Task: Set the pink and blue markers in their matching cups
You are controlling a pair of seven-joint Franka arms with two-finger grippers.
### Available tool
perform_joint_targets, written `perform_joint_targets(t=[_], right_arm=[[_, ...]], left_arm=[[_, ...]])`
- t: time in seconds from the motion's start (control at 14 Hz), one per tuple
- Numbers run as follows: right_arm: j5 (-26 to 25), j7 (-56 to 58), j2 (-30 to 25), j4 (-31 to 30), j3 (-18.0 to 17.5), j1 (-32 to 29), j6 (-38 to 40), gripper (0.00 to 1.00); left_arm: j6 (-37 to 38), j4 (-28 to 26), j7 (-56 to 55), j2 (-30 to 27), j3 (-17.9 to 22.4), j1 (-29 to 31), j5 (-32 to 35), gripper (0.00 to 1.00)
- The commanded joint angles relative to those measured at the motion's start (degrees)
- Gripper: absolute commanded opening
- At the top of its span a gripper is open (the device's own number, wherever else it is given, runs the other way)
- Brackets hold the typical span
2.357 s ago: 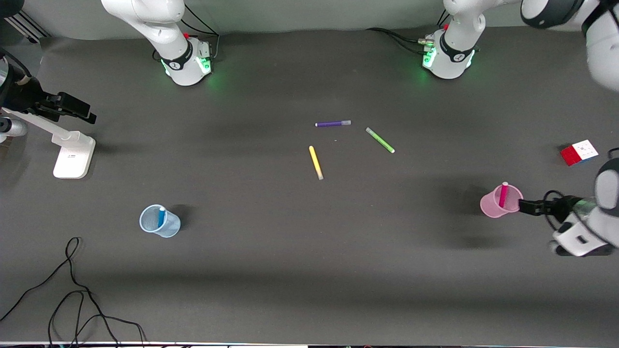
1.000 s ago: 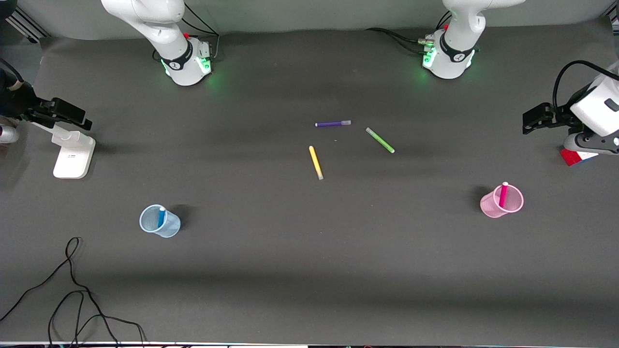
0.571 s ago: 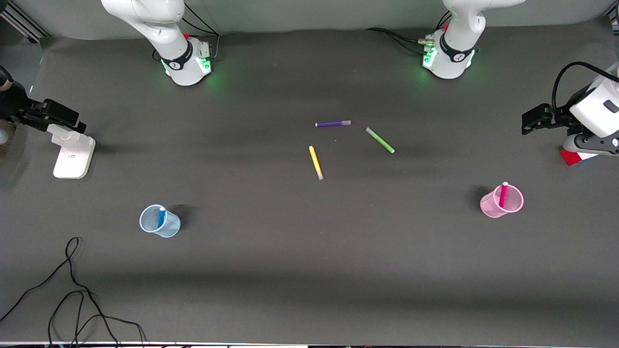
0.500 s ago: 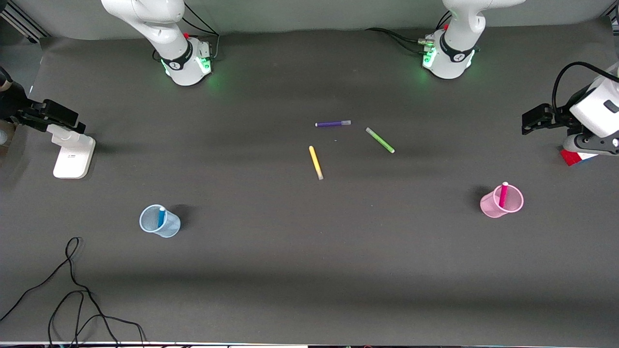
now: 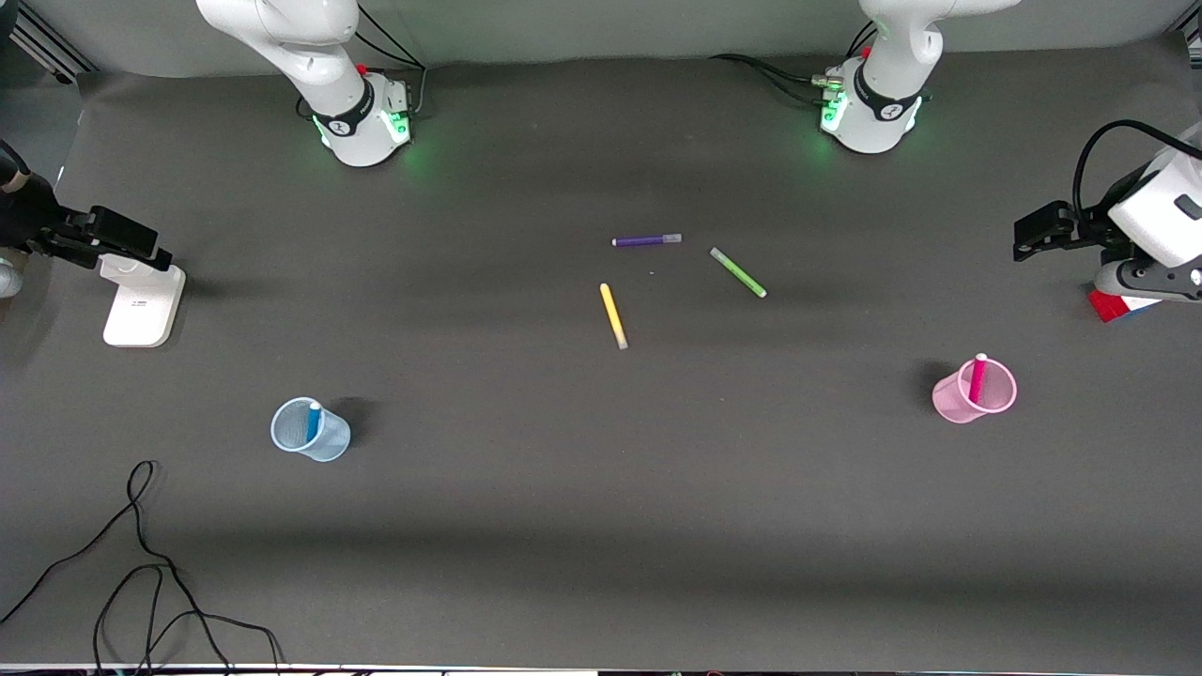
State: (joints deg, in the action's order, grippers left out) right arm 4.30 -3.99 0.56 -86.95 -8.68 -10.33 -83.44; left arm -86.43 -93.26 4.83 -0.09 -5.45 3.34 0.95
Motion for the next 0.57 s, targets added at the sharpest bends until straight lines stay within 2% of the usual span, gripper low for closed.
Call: perform_joint_targets(t=[0.0, 0.5], right_arm=[[-0.3, 6.3, 0.3, 2.0, 0.3, 0.5, 3.0, 1.0], [-0.3, 6.5, 0.3, 2.0, 0.8, 0.4, 3.6, 1.0]], left_arm=[[0.0, -0.6, 1.0, -1.0, 0.9, -0.6, -0.7, 1.0], [-0.3, -0.7, -0.3, -1.1, 1.0, -0.7, -0.6, 1.0]])
